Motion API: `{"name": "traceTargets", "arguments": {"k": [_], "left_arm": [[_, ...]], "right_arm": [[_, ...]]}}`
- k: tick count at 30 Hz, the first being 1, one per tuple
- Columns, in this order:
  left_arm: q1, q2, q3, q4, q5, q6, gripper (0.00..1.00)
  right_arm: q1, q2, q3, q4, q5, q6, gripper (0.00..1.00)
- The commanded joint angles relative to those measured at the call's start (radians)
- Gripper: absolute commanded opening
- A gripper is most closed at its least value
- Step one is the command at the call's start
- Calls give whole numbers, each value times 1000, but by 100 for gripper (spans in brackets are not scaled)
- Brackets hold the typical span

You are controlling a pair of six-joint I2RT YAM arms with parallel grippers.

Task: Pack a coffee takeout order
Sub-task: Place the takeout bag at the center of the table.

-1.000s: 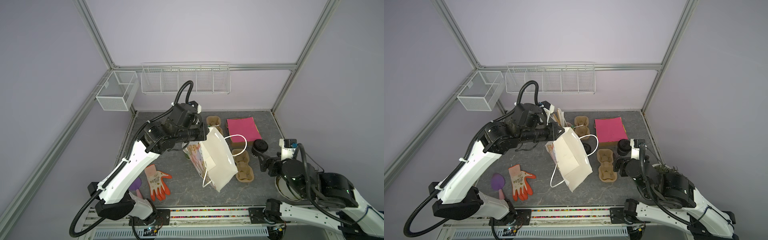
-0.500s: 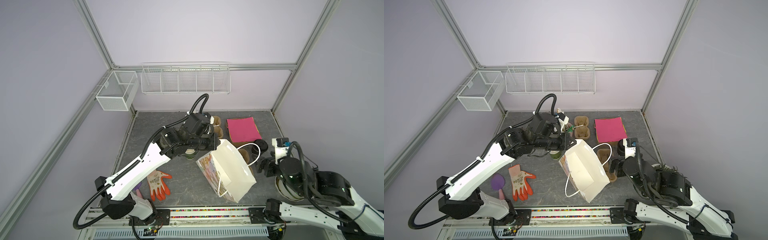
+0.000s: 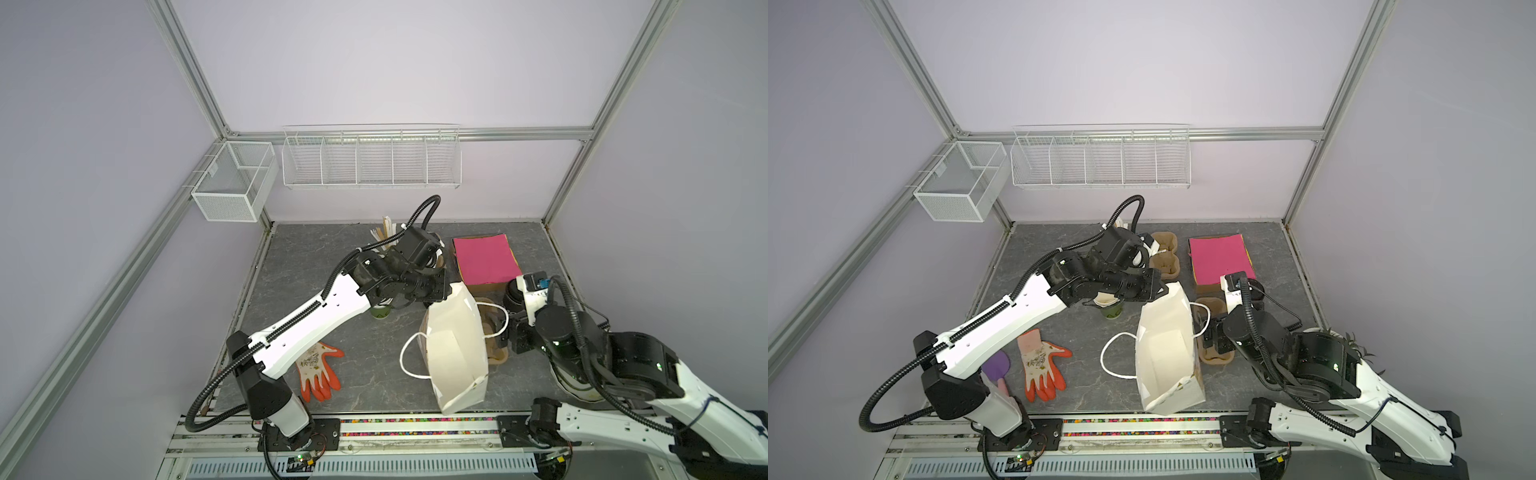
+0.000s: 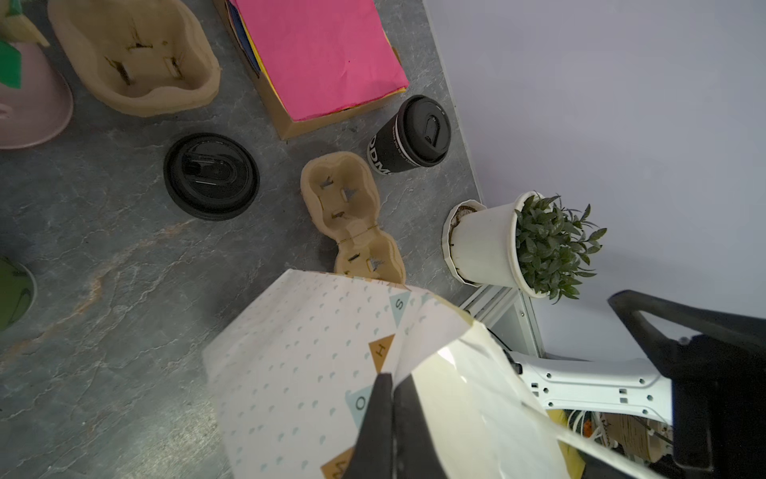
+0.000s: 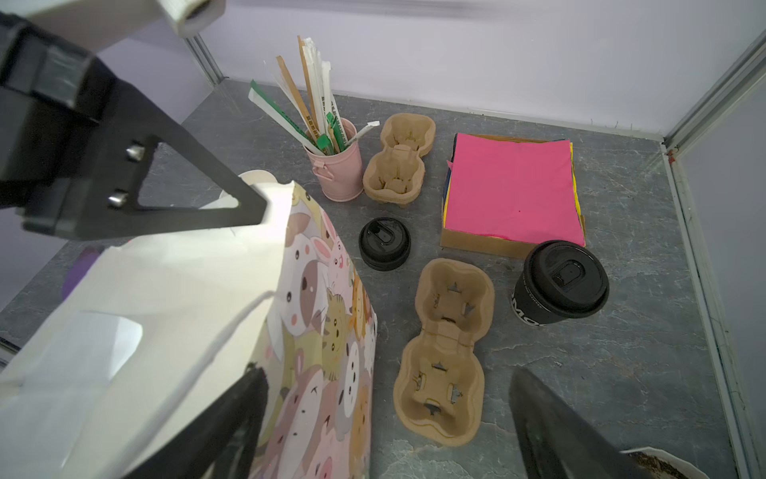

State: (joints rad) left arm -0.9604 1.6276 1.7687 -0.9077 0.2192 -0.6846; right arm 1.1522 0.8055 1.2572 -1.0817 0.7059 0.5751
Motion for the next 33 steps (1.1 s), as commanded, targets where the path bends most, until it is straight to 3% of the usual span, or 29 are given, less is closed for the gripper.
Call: {"name": "traceTargets", "arguments": {"k": [1, 19, 27, 33], "left_arm": [[42, 7, 10, -11, 13, 51, 0], [109, 162, 169, -175, 87, 210, 0], [131, 247, 296, -318, 67, 268, 0], [136, 285, 288, -300, 97, 268, 0]], "right_arm": [[-9, 16, 12, -49, 4, 21, 93], [-100, 26, -44, -47, -65, 15, 93], [-132, 32, -56, -99, -36, 66, 93], [-149, 20, -74, -105, -75, 61, 93]]}}
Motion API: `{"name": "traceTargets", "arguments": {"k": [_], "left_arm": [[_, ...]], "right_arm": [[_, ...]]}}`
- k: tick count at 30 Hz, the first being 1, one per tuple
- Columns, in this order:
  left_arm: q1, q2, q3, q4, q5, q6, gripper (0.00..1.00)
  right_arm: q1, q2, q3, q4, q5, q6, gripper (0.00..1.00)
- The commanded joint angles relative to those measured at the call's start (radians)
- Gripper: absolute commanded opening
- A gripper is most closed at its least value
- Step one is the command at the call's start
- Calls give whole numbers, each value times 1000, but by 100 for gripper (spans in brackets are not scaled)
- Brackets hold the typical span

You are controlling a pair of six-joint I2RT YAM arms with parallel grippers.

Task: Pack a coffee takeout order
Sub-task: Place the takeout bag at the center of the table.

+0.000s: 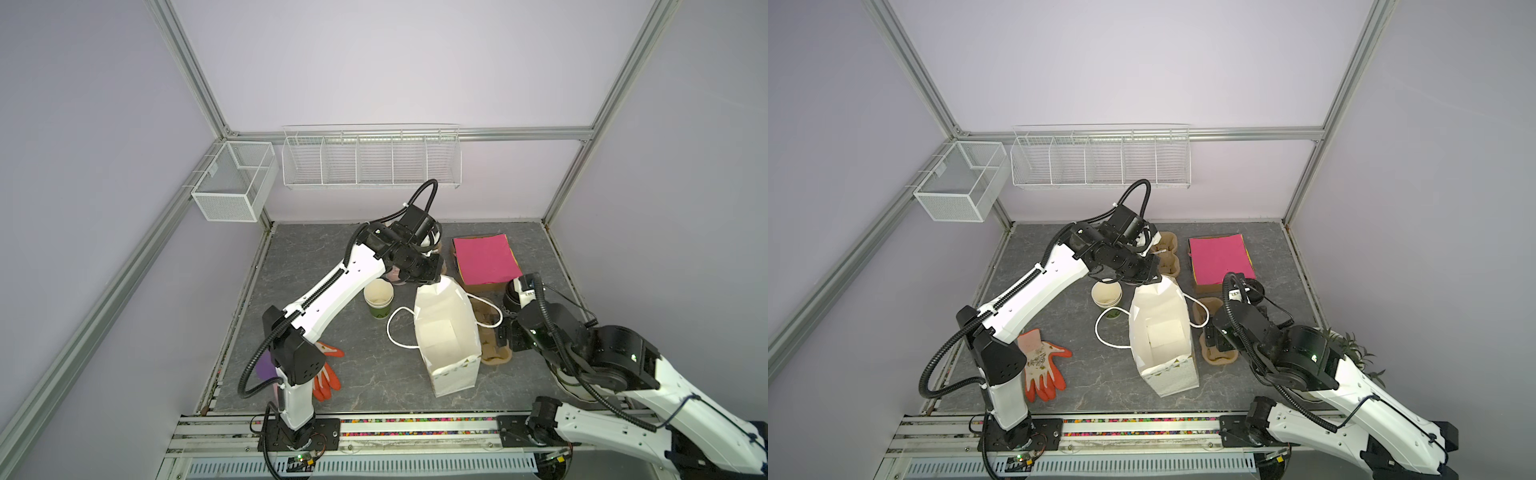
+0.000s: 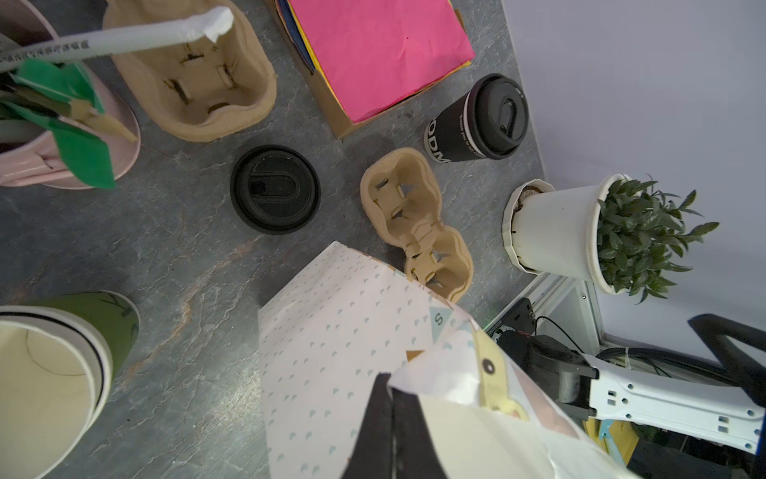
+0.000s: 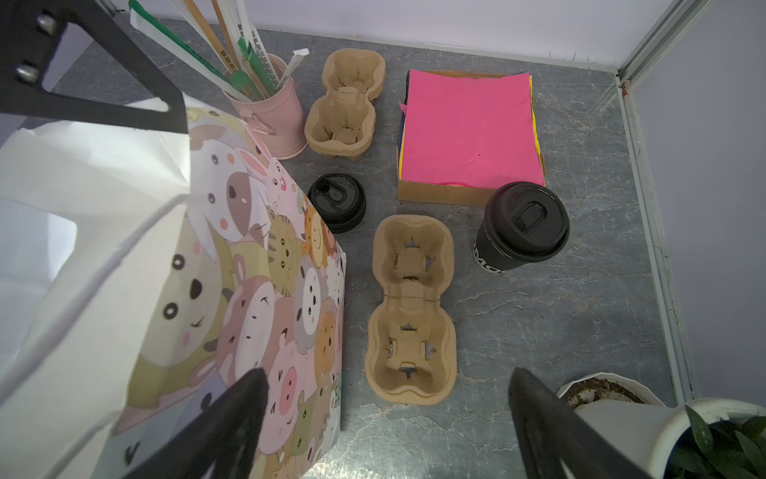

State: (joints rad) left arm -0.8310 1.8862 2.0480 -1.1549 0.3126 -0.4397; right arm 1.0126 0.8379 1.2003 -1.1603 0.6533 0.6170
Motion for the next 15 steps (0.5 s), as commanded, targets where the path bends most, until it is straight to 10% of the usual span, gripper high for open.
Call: {"name": "traceTargets", "arguments": {"k": [1, 15], "left_arm": [[6, 33, 14, -53, 3, 24, 0], [12, 170, 185, -145, -58, 102, 0]], "right_arm": [[-11, -9, -21, -35, -27, 22, 93], [-47, -44, -87, -59, -22, 80, 91]]}}
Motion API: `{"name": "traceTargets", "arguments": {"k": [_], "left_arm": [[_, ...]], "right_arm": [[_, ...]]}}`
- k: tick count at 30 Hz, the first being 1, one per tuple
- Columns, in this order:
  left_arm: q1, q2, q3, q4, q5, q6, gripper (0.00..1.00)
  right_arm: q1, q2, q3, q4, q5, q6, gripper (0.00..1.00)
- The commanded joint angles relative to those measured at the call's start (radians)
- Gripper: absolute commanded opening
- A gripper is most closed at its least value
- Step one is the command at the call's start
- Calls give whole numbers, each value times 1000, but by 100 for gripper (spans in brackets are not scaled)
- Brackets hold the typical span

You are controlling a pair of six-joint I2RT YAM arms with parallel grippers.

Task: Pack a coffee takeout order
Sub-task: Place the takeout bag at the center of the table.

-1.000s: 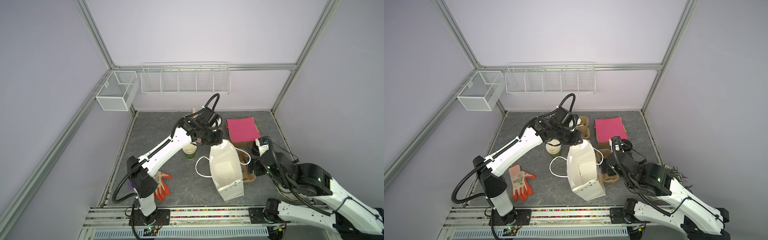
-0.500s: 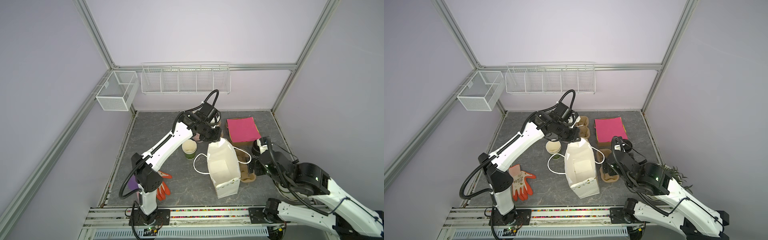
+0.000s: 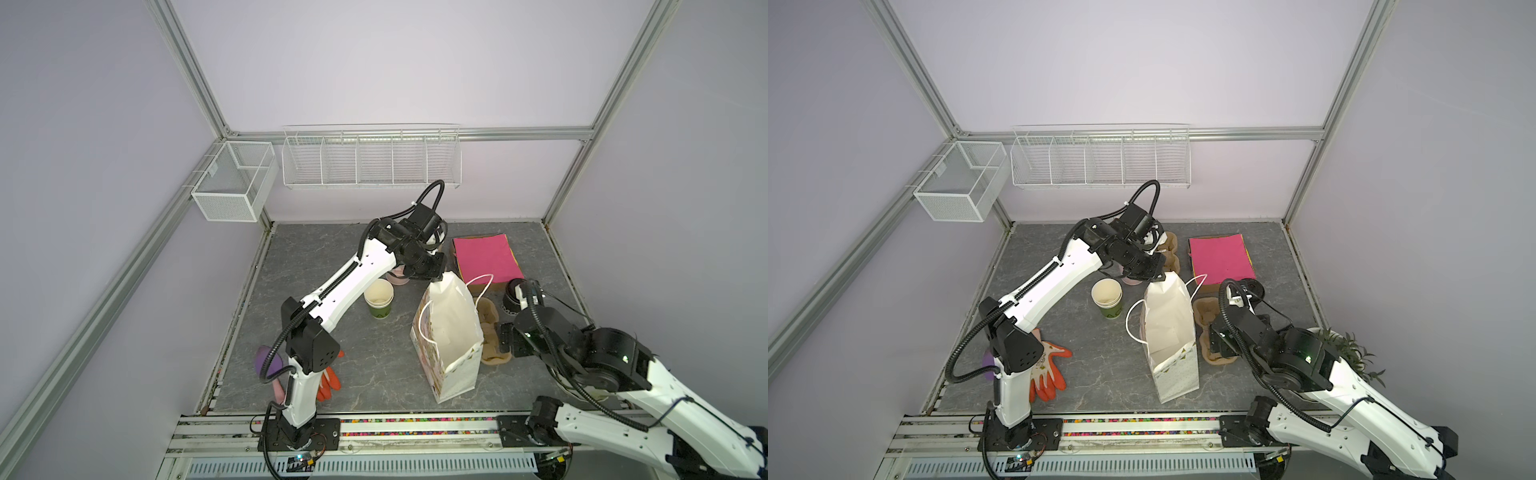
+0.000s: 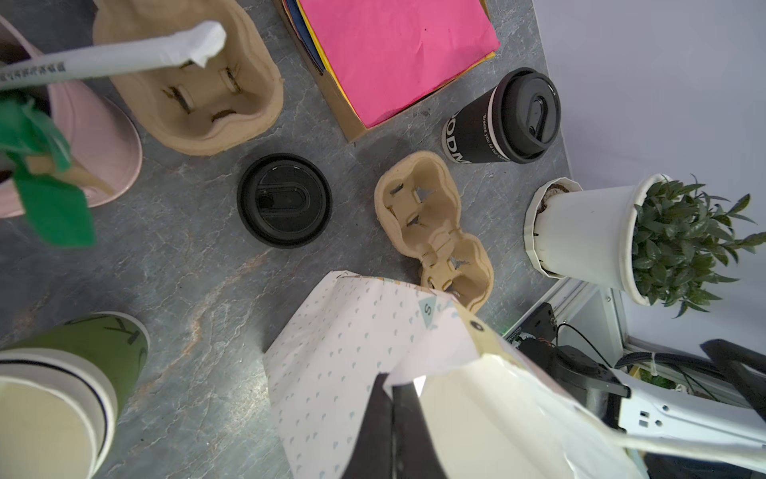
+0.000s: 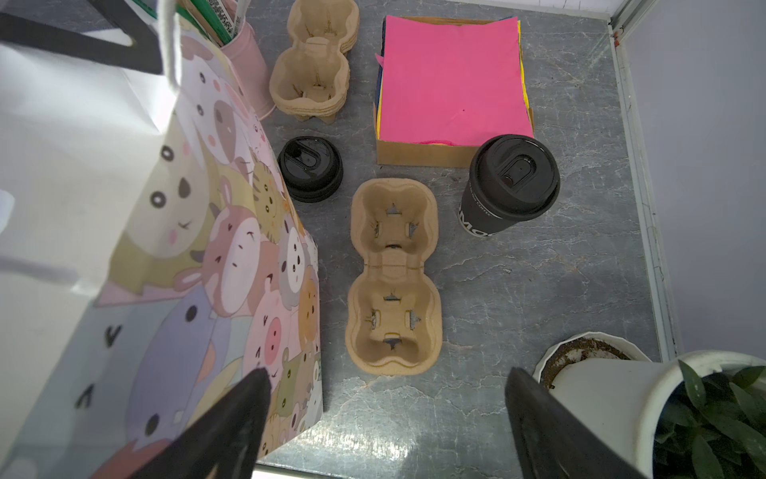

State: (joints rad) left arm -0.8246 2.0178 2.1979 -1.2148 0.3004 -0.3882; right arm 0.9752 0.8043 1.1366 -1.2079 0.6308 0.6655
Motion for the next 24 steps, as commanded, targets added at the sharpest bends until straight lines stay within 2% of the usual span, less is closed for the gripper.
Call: {"name": "traceTargets", "arguments": {"k": [1, 9, 15, 24], "left_arm": [[8, 44, 48, -89, -49, 53, 0], [8, 64, 111, -102, -38, 76, 0], [7, 48, 98, -107, -50, 87, 0], [6, -29, 46, -77, -36, 94, 10]], "right_arm": [[-12, -6, -32, -11, -3, 39, 91], [-44, -10, -120, 37, -45, 60, 90], [-91, -8, -190, 97, -116, 59, 90], [-138, -30, -216, 125, -168, 48, 90]]}}
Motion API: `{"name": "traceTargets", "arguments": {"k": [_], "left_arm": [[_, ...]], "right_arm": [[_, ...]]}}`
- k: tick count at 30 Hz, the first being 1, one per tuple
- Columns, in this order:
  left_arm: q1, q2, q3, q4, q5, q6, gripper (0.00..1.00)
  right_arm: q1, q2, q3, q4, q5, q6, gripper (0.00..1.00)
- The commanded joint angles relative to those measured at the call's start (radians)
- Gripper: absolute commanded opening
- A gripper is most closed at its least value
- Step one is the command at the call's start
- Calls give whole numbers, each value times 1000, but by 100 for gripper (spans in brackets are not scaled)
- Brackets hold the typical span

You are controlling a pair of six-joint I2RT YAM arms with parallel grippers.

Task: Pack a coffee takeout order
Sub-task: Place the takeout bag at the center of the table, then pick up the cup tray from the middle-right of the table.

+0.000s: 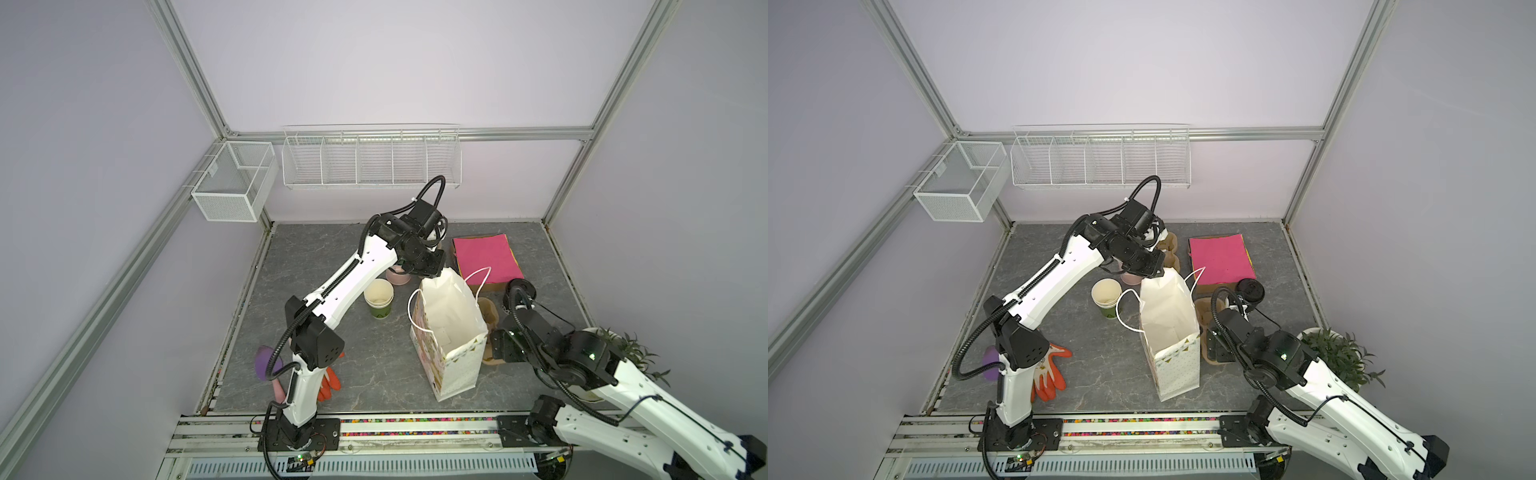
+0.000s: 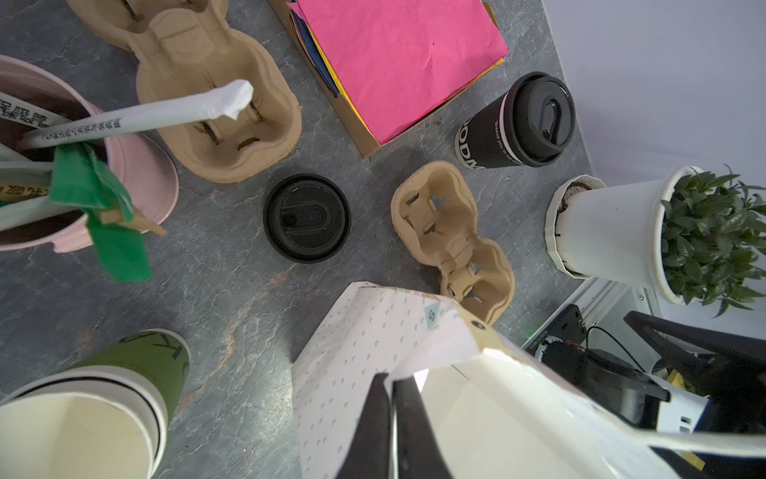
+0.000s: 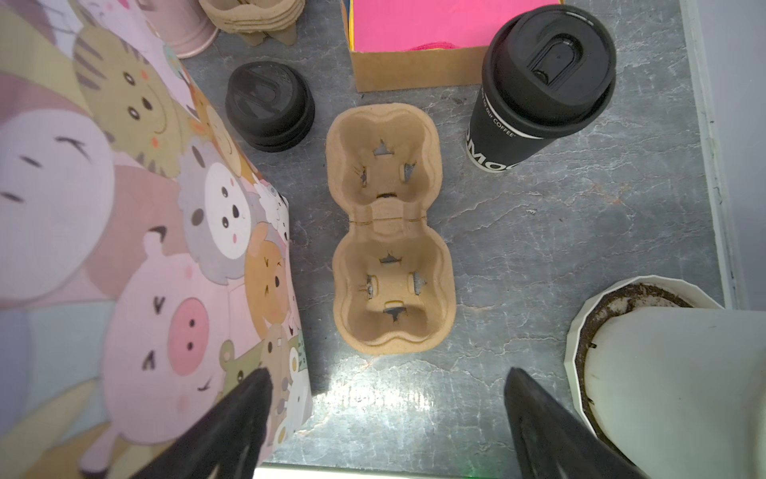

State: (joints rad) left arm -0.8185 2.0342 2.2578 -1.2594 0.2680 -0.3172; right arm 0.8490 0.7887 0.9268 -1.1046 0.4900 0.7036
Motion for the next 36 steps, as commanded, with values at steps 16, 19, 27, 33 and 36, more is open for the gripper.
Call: {"name": "traceTargets", "arguments": {"k": [16, 19, 27, 33, 36], "left_arm": [[-14, -119, 10, -34, 18, 35, 23], [-14, -128, 20, -41, 4, 44, 30], [-13, -183, 71, -42, -60, 32, 39], [-13, -326, 28, 45, -100, -19, 46], [-13, -465, -121, 148, -151, -87, 47]], "right_arm": [[-22, -44, -19, 23, -59, 5, 91], [-22, -37, -14, 14, -57, 12, 91], [-23, -58, 24, -28, -45, 15, 91], [-35, -39, 14, -26, -81, -11, 91], [-61, -29, 8, 2, -142, -47, 92]]}}
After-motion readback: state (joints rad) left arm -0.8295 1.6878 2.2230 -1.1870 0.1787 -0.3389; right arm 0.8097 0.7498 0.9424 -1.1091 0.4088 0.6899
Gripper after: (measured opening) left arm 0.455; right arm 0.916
